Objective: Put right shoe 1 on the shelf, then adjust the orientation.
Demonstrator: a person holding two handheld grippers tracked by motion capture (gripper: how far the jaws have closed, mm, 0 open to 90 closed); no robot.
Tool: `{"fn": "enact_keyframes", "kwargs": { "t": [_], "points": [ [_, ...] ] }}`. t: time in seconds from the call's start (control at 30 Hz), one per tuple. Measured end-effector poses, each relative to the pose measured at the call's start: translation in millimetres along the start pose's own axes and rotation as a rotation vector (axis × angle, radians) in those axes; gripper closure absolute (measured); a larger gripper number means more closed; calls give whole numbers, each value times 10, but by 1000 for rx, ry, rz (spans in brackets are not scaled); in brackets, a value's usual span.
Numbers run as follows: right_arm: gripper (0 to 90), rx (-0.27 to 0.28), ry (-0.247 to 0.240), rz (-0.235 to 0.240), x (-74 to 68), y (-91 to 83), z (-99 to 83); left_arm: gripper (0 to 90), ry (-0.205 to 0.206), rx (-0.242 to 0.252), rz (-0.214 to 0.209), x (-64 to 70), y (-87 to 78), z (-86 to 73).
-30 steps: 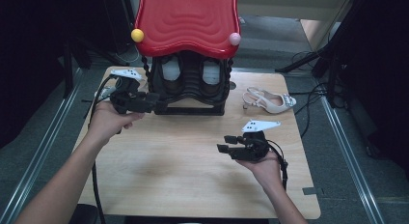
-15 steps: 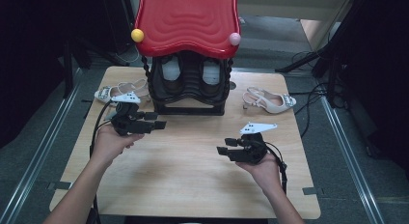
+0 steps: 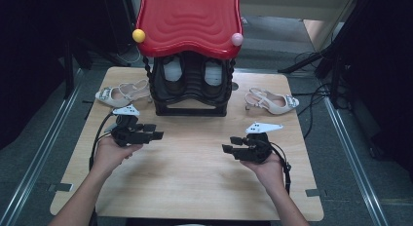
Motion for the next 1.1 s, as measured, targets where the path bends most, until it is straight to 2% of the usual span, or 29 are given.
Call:
{"fn": "enact_keyframes", "kwargs": {
  "t": [0.17, 0.37, 0.47, 0.6, 0.63, 0.67, 0.7, 0.77, 0.87, 0.93, 1.1],
  "points": [
    [507, 16, 2, -6, 28, -40, 28, 494, 35, -18, 1, 9, 31, -31],
    [508, 21, 5, -6, 39, -52, 32, 559, 27, -12, 12, -49, 20, -32],
    [507, 18, 5, -7, 44, -55, 30, 648, 13, -4, 24, -114, -10, -14],
    [509, 4, 4, -13, 59, -60, 2, 868, -9, 29, 44, -272, -75, 81],
    [515, -1, 5, -9, 55, -59, -6, 900, -20, 28, 35, -299, -79, 89],
    [515, -4, 3, -11, 56, -60, -11, 900, -18, 21, 44, -335, -76, 90],
    [515, -5, 2, -13, 57, -62, -15, 900, 2, 18, 79, -390, -76, 92],
    [513, -12, -2, -16, 61, -64, -26, 900, -44, 17, 80, -466, -80, 108],
    [512, -9, 3, -16, 63, -66, -30, 900, -65, 29, 110, -595, -93, 143],
    [510, -10, 5, -16, 65, -66, -37, 900, -98, 47, 105, -666, -105, 174],
    [501, -12, 12, -18, 78, -70, -53, 900, -100, 40, 151, -829, -82, 247]
  ]
}}
Point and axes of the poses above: each handheld gripper's, and its own axes: y roughly forward along the jaws, z roughly out of its top, x roughly to its right, the point moved 9 cm from there along y, roughly forward along the jaws, and after that the axes turned 12 degrees about x, right-handed, at the moved point
